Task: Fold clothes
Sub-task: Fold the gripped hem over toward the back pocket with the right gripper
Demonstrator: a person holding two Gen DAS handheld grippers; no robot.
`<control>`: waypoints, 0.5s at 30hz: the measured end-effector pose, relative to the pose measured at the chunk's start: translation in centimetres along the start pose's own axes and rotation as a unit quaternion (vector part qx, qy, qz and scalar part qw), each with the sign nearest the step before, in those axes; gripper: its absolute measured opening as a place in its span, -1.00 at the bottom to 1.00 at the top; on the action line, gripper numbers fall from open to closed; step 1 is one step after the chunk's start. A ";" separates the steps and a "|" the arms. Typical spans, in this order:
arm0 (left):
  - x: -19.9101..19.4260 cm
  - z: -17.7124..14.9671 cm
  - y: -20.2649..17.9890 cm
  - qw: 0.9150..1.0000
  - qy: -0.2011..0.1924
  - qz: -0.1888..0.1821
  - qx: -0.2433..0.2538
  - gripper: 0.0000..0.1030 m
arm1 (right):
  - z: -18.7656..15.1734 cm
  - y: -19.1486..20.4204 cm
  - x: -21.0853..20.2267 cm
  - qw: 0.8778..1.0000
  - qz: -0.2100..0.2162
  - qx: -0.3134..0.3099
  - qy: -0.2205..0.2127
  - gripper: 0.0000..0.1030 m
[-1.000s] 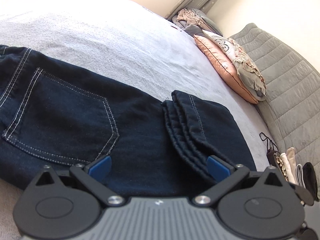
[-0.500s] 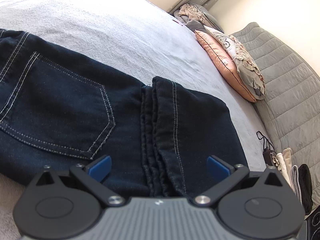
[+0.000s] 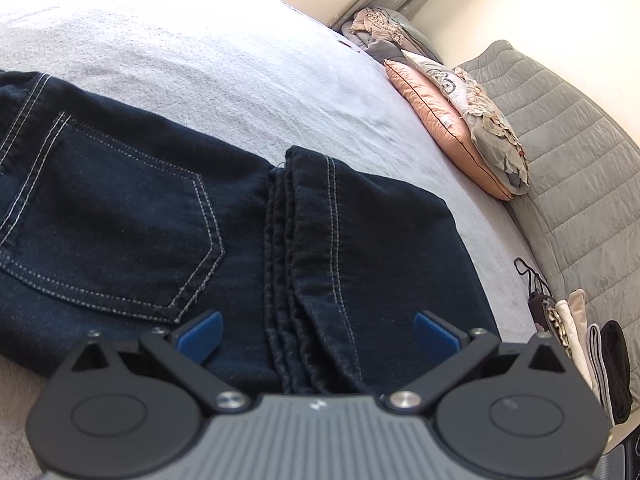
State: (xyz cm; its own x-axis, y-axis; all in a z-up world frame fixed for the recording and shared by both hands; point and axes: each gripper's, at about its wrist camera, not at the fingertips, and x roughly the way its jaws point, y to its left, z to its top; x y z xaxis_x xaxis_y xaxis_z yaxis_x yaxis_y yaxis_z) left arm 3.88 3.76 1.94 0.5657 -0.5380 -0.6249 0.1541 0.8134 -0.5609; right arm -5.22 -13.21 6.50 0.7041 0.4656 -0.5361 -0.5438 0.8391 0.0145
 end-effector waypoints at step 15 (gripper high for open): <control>0.1 -0.2 -1.0 1.000 -0.008 -0.009 0.018 0.99 | -0.9 1.0 0.6 1.000 -0.007 0.007 -0.010 -0.32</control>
State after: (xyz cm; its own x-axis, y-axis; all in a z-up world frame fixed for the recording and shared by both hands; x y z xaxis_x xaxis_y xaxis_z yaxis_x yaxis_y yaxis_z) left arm 3.61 2.83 2.31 0.5756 -0.5494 -0.6056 0.1930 0.8110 -0.5523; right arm -5.75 -12.36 5.44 0.7204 0.4600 -0.5190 -0.5281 0.8490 0.0194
